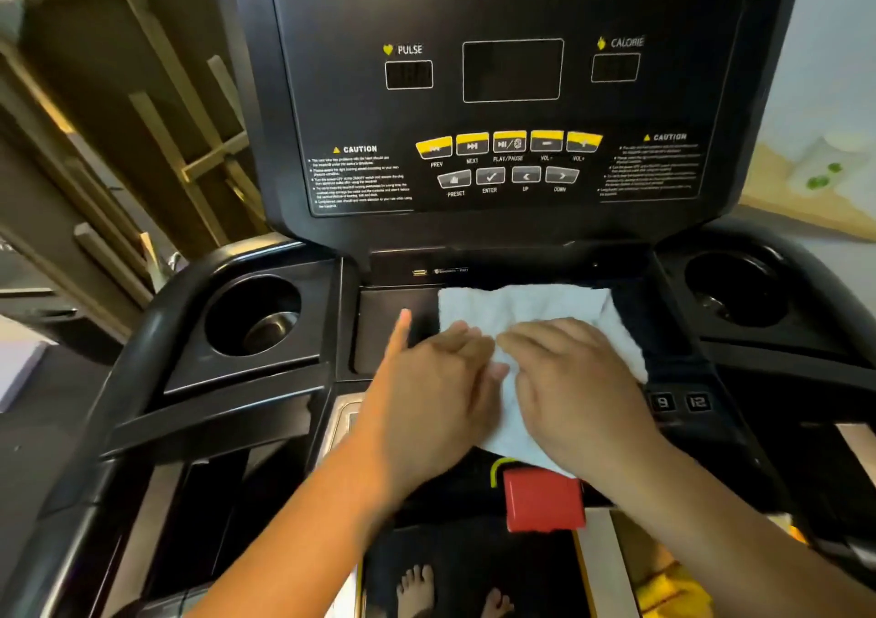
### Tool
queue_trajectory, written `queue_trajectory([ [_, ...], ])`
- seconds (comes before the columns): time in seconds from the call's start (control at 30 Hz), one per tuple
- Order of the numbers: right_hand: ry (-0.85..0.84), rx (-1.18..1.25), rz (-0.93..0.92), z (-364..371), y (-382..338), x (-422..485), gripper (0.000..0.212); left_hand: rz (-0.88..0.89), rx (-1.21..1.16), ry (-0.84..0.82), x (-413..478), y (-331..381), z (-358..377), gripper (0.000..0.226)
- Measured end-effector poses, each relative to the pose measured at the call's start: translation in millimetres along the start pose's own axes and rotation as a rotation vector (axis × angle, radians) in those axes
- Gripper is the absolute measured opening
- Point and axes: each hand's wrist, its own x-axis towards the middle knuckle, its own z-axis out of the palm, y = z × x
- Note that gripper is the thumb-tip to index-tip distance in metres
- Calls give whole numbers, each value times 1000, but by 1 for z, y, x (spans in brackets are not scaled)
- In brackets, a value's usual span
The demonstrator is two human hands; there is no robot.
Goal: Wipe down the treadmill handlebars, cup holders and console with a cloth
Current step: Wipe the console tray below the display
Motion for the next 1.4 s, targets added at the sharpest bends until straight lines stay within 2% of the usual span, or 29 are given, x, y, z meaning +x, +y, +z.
queue_trajectory([
  [0.17, -124, 136, -83, 10, -65, 13, 44, -132, -105, 57, -38, -60, -21, 50],
  [0.3, -182, 176, -84, 11, -70, 11, 49, -166, -63, 65, -37, -60, -25, 48],
  [0.43, -183, 254, -67, 9, -50, 3, 42, -112, -66, 77, -33, -49, -28, 51],
  [0.63, -239, 362, -11, 0, -47, 8, 38, -42, -437, -92, -38, -85, -49, 60],
  [0.73, -265, 350, -16, 1, -48, 10, 38, -6, -373, -106, -37, -92, -53, 67],
  [0.83, -340, 472, 85, -6, -41, 16, 41, 87, -313, 9, -28, -87, -51, 54],
  [0.9, -365, 672, 165, -16, -34, 22, 49, 113, -332, 112, -18, -78, -53, 35],
  [0.97, -350, 830, 193, -26, -31, 26, 68, 94, -385, 178, -5, -66, -55, 17],
  [1.03, -311, 809, 142, -33, -34, 27, 88, 35, -439, 216, 8, -57, -56, 10],
  [1.1, -266, 680, 101, -38, -38, 29, 102, -12, -445, 264, 19, -49, -56, 16],
  [1.13, -230, 629, 116, -39, -38, 29, 98, -22, -440, 286, 23, -46, -57, 18],
  [1.17, -176, 621, 144, -39, -36, 31, 83, -24, -430, 299, 26, -44, -57, 19],
  [1.23, -21, 675, 230, -40, -27, 34, 34, -32, -427, 293, 29, -42, -58, 21],
  [1.27, 41, 711, 278, -42, -21, 35, 23, -38, -444, 278, 29, -43, -59, 19],
  [1.33, 51, 782, 335, -48, -13, 37, 24, -53, -521, 253, 29, -47, -58, 13],
  [1.4, -40, 858, 334, -52, -7, 38, 24, -61, -583, 252, 28, -50, -57, 8],
])
